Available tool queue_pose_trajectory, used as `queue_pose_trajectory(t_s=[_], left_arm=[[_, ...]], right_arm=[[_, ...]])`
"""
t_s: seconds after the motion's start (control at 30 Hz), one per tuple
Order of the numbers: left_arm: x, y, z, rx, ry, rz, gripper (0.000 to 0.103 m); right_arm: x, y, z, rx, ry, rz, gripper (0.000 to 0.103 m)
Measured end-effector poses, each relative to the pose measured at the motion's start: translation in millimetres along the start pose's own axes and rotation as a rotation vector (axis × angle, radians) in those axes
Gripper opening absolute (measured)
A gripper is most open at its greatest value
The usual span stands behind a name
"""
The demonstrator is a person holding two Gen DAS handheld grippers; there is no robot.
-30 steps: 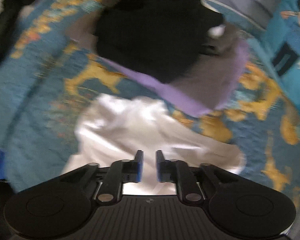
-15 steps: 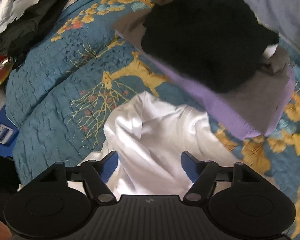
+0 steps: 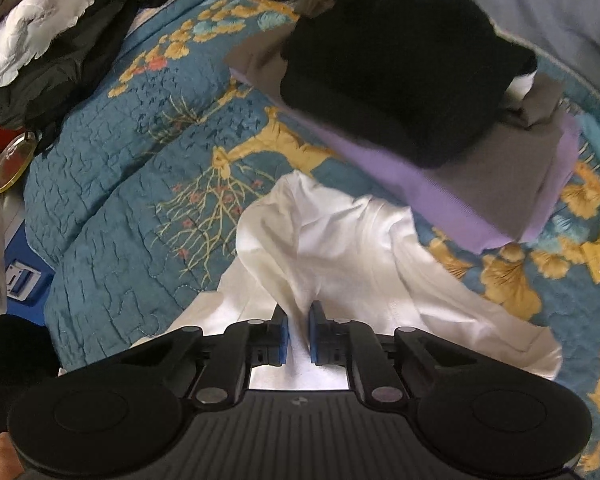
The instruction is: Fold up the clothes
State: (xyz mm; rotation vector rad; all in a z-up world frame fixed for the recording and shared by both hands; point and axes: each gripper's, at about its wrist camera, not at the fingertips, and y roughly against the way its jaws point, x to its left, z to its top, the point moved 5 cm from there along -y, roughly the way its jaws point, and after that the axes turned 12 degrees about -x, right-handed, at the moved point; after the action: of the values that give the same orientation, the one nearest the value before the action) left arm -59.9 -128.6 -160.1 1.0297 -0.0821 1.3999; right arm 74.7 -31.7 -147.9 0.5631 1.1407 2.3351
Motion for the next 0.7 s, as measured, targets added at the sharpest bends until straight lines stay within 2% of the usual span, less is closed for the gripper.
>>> queue_pose_trajectory(t_s=[0.1,0.33,0.57,0.7], left_arm=[[2.8,5.9,4.6,-0.008,0.027,-0.006,0.011],[1.7,8.1,11.3,-0.002,0.069,-0.030,0.011],[-5.8,-3.0,14.9,0.017,0.093,-0.056,0.011],[-8.0,-6.2,12.9,0.036,0.103,-0.060,0.012]], right_arm=[[-1.0,10.2,6.0,-0.014,0.016,-0.032,0.009],[-14.8,8.3,6.6,0.007,0.058,-0.182,0.010],[-26.3,-10.5,-0.6,0.021,-0.027,-0.198,0.011],[-30.2,-14.3,-4.3,0.008,-0.055,-0.242,0.030]])
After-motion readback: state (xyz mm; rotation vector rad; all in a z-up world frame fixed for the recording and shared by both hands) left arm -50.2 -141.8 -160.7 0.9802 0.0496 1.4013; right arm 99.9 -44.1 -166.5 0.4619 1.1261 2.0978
